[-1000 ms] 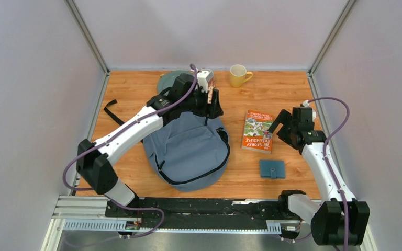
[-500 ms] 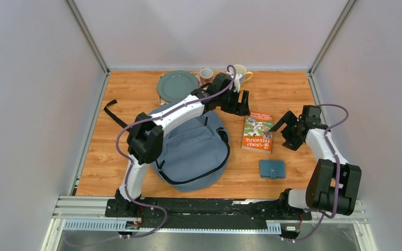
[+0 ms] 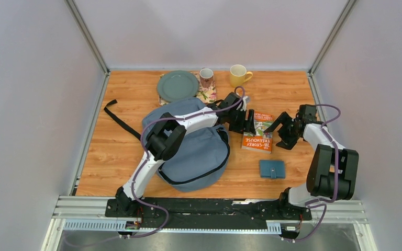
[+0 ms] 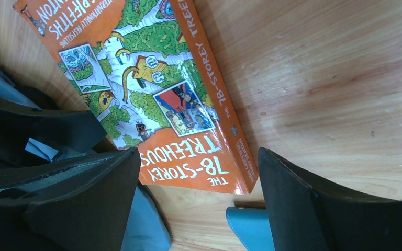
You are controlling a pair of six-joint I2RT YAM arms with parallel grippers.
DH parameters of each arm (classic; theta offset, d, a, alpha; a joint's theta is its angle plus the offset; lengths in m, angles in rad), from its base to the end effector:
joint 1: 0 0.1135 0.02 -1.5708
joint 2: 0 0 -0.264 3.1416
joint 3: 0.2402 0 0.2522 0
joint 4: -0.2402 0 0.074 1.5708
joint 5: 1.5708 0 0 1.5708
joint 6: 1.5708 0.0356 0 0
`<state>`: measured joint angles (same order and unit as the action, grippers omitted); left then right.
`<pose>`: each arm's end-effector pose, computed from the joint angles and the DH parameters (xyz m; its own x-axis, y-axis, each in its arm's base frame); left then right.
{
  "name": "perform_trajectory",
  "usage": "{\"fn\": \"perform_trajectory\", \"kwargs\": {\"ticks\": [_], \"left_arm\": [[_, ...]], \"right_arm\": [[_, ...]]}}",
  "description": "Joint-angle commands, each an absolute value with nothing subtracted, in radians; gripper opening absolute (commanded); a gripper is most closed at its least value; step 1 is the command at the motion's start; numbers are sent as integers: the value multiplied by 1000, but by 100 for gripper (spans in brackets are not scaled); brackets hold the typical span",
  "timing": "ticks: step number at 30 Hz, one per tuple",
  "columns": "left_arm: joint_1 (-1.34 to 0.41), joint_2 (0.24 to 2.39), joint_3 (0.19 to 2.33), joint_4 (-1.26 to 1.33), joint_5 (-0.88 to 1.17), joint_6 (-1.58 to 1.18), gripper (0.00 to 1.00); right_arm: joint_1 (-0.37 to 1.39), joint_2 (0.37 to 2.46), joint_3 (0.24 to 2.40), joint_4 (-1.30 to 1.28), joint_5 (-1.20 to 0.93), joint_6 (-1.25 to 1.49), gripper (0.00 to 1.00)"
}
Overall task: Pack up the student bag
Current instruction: Pick up the book from the center of the board.
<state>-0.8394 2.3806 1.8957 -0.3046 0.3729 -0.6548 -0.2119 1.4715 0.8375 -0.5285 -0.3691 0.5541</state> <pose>0.3452 -0.4041 0.1584 -0.9026 0.1566 -0.4010 0.3969 0.6637 -0.6340 0.2660 -0.0441 0.1810 -0.7335 0.6598 -0.1634 0.5199 0.6994 0.4905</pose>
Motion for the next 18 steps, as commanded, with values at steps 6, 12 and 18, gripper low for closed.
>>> {"fn": "perform_trajectory", "kwargs": {"ticks": [6, 12, 18], "left_arm": [[-850, 2338, 1803, -108, 569, -779, 78], [-856, 2244, 1769, -6, 594, -825, 77], [-871, 2197, 1740, 21, 565, -839, 61]], "right_arm": [[-166, 1486, 810, -486, -402, 534, 82], [-137, 1445, 756, -443, -393, 575, 69], [-127, 1387, 726, -434, -370, 603, 65]]}}
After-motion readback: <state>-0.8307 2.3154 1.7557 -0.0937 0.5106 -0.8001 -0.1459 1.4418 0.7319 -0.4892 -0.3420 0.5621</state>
